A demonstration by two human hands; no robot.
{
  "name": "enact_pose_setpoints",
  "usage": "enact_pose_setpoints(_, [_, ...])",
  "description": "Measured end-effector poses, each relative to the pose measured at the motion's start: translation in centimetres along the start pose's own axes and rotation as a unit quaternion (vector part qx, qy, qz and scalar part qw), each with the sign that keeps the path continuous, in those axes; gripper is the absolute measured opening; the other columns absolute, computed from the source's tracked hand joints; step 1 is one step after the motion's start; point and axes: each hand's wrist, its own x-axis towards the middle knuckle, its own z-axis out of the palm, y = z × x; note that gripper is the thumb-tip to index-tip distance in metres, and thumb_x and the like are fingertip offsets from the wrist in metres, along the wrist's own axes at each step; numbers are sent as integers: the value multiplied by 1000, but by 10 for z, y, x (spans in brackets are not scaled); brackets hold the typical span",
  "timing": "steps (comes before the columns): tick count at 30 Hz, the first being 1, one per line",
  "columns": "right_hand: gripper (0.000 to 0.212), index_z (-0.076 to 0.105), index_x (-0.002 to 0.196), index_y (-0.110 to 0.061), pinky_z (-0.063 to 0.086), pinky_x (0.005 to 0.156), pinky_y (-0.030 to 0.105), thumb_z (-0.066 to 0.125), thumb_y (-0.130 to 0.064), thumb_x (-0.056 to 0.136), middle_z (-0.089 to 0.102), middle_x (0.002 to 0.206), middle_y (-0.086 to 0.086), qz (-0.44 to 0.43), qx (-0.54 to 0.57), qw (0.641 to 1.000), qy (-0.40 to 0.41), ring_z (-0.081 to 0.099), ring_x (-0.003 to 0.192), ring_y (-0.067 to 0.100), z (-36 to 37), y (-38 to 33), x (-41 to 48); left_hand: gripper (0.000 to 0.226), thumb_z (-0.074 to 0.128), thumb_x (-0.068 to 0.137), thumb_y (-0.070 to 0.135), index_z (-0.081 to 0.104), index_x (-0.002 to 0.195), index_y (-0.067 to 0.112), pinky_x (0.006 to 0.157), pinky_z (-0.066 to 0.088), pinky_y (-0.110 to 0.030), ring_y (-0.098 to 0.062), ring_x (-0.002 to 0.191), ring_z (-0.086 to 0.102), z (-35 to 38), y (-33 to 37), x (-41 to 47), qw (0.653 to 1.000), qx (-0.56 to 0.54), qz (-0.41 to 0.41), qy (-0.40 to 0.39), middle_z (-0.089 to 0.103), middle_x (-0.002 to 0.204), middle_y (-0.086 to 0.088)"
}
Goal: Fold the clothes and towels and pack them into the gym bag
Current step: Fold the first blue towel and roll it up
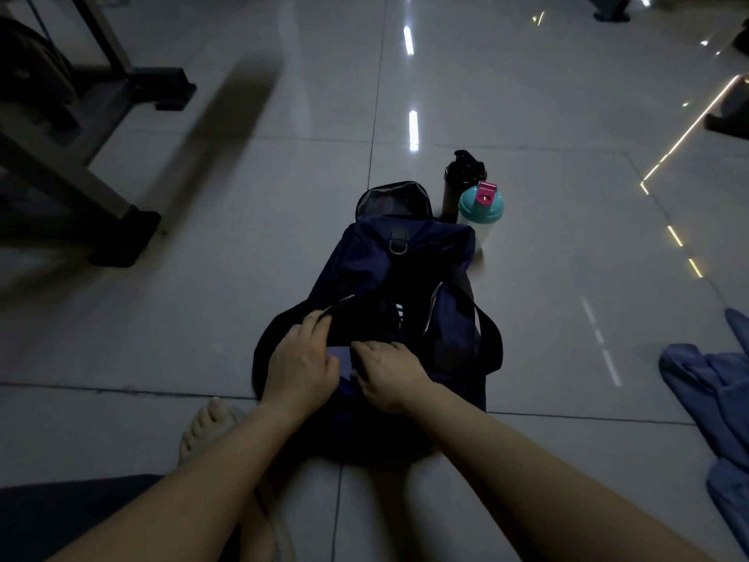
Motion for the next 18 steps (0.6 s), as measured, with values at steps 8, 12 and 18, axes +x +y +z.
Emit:
enact_pose_setpoints(8, [40,62,133,-24,47,103,46,63,-29,94,65,129,4,16,119,978,-168,59,117,27,-22,2,37,56,62,88,8,53,143,6,108,43,-34,-24,132,52,-9,-4,-8,987,-145,-50,47,49,151,-6])
enact_pose_setpoints(12, [38,65,128,-22,52,97,42,66,-27,90,67,123,4,9,134,975,-176,62,111,26,-17,-1,45,58,63,87,9,53,144,7,109,45,-37,-24,131,53,-11,-6,-13,985,-161,-49,36,50,149,-4])
enact_pose_setpoints(18, [28,64,120,-19,46,83,34,59,-31,95,65,119,8,-19,48,985,-164,61,109,29,-21,-8,41,66,51,88,31,44,150,9,112,42,-45,-29,139,45,-6,-6,-16,993,-112,-43,-16,41,156,-8])
